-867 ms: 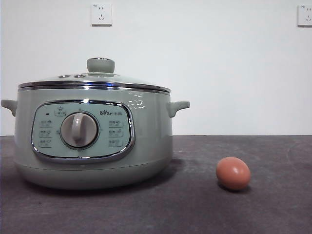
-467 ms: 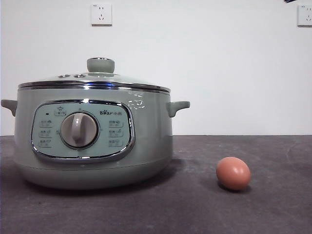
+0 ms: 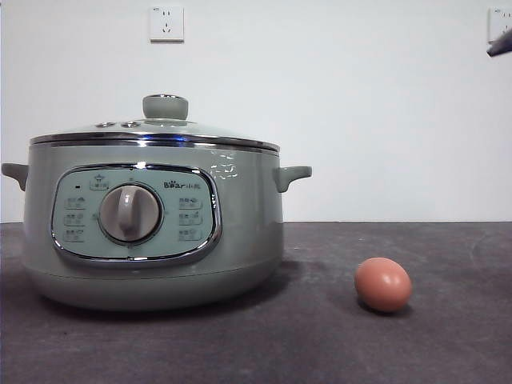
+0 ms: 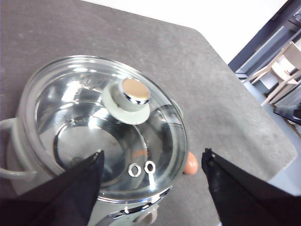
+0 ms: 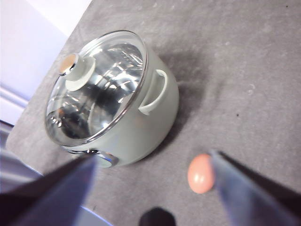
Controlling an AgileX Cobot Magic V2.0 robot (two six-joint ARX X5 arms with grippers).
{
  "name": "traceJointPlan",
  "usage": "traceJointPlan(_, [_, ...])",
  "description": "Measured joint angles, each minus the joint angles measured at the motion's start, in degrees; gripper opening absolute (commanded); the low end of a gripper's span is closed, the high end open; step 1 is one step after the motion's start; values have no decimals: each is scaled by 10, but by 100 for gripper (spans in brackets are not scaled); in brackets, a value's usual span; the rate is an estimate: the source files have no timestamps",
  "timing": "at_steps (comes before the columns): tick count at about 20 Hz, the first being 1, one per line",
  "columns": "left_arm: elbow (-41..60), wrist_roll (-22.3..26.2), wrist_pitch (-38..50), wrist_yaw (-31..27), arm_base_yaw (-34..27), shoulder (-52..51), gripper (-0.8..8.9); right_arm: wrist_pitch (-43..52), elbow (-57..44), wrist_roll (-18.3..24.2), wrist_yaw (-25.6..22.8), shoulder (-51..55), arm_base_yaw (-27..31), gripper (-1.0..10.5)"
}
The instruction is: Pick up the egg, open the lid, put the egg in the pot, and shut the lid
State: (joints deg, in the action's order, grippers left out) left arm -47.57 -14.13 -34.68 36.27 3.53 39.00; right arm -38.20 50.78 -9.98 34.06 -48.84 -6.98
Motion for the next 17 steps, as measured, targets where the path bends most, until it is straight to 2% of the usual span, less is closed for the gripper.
traceJointPlan(5, [0,0,10,0,23,0,351,-3,0,-39,-150,-21,-111,473])
traceJointPlan(11, [0,-10,55,0,39,0,349,-10,0,-90,-306,-141,-260,469])
traceJointPlan(15, [0,-10,59,0,43,0,346,16,0,-99,-343,-246,-283,468])
traceJointPlan(17, [0,-10,59,0,43,0,346,37,0,-102,-347,-294,-283,468])
